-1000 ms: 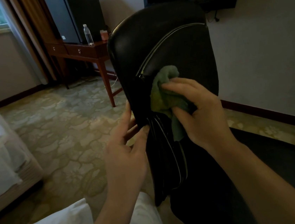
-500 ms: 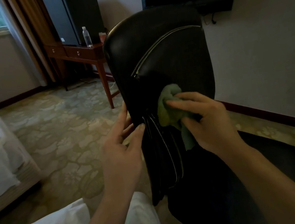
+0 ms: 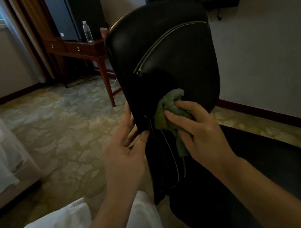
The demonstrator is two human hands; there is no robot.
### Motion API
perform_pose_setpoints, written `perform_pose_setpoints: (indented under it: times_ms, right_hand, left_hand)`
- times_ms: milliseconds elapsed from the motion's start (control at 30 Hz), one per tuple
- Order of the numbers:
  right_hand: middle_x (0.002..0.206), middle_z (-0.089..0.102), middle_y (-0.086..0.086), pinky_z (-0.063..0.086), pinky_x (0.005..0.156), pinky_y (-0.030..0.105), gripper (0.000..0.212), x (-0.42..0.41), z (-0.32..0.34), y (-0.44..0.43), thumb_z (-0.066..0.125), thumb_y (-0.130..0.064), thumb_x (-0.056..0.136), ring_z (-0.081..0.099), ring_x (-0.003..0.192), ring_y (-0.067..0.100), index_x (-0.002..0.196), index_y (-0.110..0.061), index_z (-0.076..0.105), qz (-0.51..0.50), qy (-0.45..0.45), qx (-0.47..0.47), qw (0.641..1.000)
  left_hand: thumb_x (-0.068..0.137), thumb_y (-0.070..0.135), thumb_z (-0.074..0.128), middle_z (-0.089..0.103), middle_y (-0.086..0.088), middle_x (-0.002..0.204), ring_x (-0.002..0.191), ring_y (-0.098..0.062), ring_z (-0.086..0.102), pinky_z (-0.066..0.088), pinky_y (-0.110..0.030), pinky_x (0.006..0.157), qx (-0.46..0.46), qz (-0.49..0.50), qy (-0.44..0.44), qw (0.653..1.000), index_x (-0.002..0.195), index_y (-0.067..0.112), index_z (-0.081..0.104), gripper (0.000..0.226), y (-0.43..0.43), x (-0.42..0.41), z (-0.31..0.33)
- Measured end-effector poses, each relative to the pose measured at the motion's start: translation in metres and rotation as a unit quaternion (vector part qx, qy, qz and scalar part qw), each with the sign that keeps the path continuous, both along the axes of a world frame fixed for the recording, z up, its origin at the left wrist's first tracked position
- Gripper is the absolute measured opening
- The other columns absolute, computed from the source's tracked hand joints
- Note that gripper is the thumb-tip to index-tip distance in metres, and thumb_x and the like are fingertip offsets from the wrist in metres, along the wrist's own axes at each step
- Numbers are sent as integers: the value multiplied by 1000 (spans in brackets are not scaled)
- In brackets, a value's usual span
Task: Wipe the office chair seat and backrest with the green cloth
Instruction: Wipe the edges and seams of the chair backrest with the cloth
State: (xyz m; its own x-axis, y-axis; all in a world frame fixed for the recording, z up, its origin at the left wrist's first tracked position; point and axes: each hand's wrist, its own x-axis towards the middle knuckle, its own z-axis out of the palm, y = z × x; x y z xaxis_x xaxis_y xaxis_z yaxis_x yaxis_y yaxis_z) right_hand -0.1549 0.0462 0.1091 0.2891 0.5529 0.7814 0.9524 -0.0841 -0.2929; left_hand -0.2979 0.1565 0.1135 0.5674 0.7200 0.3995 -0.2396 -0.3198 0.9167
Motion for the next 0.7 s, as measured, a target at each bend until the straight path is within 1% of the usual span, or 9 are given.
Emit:
perform_pose_setpoints:
  times_ms: [67, 133, 167, 233, 300, 400, 533, 567, 700]
  right_hand:
    - [133, 55, 18, 36, 104, 13, 37, 3, -10, -6, 44, -20, 99, 51, 122, 17, 130, -10, 62, -1, 17, -21, 1000]
    - [138, 54, 12, 37, 103, 23, 43, 5, -13, -10, 46, -13, 94, 51, 124, 23, 136, -22, 53, -5, 14, -43, 999]
    - [139, 54, 11, 40, 102, 29, 46, 6, -11, -11, 46, -9, 93, 52, 125, 27, 137, -23, 51, -8, 6, -43, 999]
    - [140, 52, 15, 47, 101, 38, 48, 5, 1, -9, 49, -4, 93, 53, 125, 31, 138, -18, 53, -19, -7, -25, 999]
    - [142, 48, 18, 51, 100, 41, 50, 0, 14, -4, 51, -4, 93, 51, 128, 31, 141, -16, 52, -30, -7, -13, 999]
    - [142, 47, 18, 51, 100, 38, 45, -7, 18, 7, 50, -8, 93, 51, 128, 30, 138, -12, 55, -38, 10, 3, 999]
    - [142, 46, 18, 37, 106, 16, 41, -11, -3, 11, 43, -17, 97, 47, 127, 23, 135, -11, 59, -33, 44, 17, 998]
    - [141, 47, 18, 36, 106, 13, 41, -12, -7, 9, 43, -18, 98, 46, 127, 22, 134, -10, 59, -33, 49, 20, 998]
    - [141, 48, 18, 39, 105, 17, 40, -11, -20, 2, 43, -16, 99, 49, 126, 23, 136, -11, 59, -39, 53, 3, 998]
  left_hand:
    - [95, -2, 63, 65, 20, 132, 122, -1, 62, 54, -21, 96, 1, 2, -3, 1000, 141, 46, 48, 69, 1, 1, -1]
    - [96, -2, 63, 65, 21, 133, 123, -1, 61, 54, -23, 98, 7, 4, -3, 1000, 145, 43, 47, 68, 0, 1, -1]
    - [96, -1, 62, 65, 21, 132, 123, 0, 61, 53, -22, 97, 8, 5, -5, 1000, 146, 41, 47, 67, -1, 1, -2]
    - [97, 0, 62, 64, 18, 134, 123, 0, 61, 54, -22, 97, 11, 6, -12, 1000, 148, 35, 47, 64, -1, 1, -5]
    - [98, 1, 61, 64, 14, 136, 124, -2, 60, 55, -24, 96, 17, 7, -9, 1000, 150, 32, 45, 63, -2, 1, -7]
    - [99, 3, 60, 66, 17, 131, 122, 1, 61, 55, -20, 93, 24, 7, -5, 1000, 152, 34, 42, 64, -4, 0, -10]
    - [98, 4, 62, 67, 23, 124, 118, 3, 63, 55, -18, 90, 19, 14, -15, 1000, 148, 41, 42, 65, -6, 1, -13]
    - [98, 4, 62, 67, 23, 123, 118, 1, 63, 55, -19, 91, 18, 17, -19, 1000, 147, 41, 43, 64, -6, 2, -14]
    - [98, 1, 61, 67, 20, 127, 120, -1, 63, 55, -24, 95, 13, 21, -29, 999, 144, 43, 44, 65, -5, 6, -19]
